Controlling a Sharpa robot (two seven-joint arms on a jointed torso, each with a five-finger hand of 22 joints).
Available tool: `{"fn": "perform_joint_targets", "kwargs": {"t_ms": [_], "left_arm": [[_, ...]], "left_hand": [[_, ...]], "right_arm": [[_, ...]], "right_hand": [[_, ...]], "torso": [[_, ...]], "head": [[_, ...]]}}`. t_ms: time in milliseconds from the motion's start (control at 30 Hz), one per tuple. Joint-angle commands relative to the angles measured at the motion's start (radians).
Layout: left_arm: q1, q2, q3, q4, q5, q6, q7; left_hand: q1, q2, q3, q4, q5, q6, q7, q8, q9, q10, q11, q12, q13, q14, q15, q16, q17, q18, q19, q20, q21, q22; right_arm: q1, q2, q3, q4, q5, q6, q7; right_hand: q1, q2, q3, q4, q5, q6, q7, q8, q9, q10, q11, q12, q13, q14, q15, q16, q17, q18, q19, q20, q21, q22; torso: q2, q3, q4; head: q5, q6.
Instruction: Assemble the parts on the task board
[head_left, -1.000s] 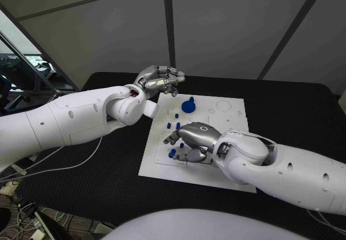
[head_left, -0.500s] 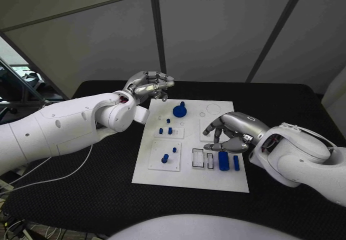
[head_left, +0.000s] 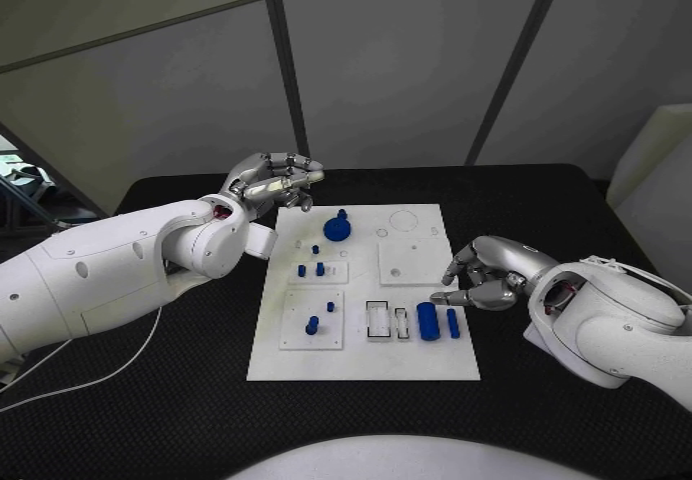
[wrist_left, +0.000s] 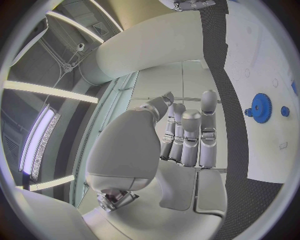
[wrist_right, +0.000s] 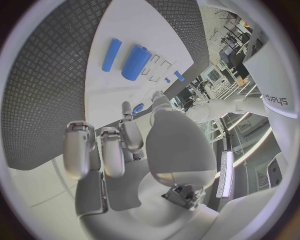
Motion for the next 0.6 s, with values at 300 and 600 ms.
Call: {"fn": "perform_joint_targets", "kwargs": {"t_ms": [300,600], "left_arm": [[0.001,-0.001,0.000,0.005,0.005,0.006,0.010],[0.001,-0.005,0.000,0.007,0.005,0.007,0.010]], "left_hand": [[-0.004,0.002,0.000,0.005,0.002,-0.007,-0.002,0.004,0.001,-0.005,-0.001,0.004,-0.002,-0.008,0.001,0.004,-0.002,-0.010,0.002,0.003,0.003,0.001],[-0.004,0.002,0.000,0.005,0.002,-0.007,-0.002,0.004,0.001,-0.005,-0.001,0.004,-0.002,-0.008,0.001,0.004,-0.002,-0.010,0.002,0.003,0.003,0.001]], "right_arm": [[-0.048,0.026,-0.007,-0.002,-0.072,0.013,-0.148],[-0.079,0.064,-0.008,-0.022,-0.092,0.015,-0.149]], "right_hand": [[-0.030,0.023,-0.033,0.002,0.013,-0.022,0.002,0.041,0.022,0.030,0.000,0.076,0.099,0.101,-0.004,-0.001,0.250,-0.021,0.030,0.002,0.018,0.132],[-0.034,0.029,-0.036,0.002,0.016,-0.021,0.000,0.051,0.028,0.033,-0.002,0.083,0.109,0.102,-0.005,0.000,0.251,-0.021,0.030,0.002,0.019,0.133]], "torso": [[0.000,-0.0035,0.0035],[0.001,-0.0022,0.0041]], "head": [[-0.005,-0.008],[-0.003,-0.011]]}}
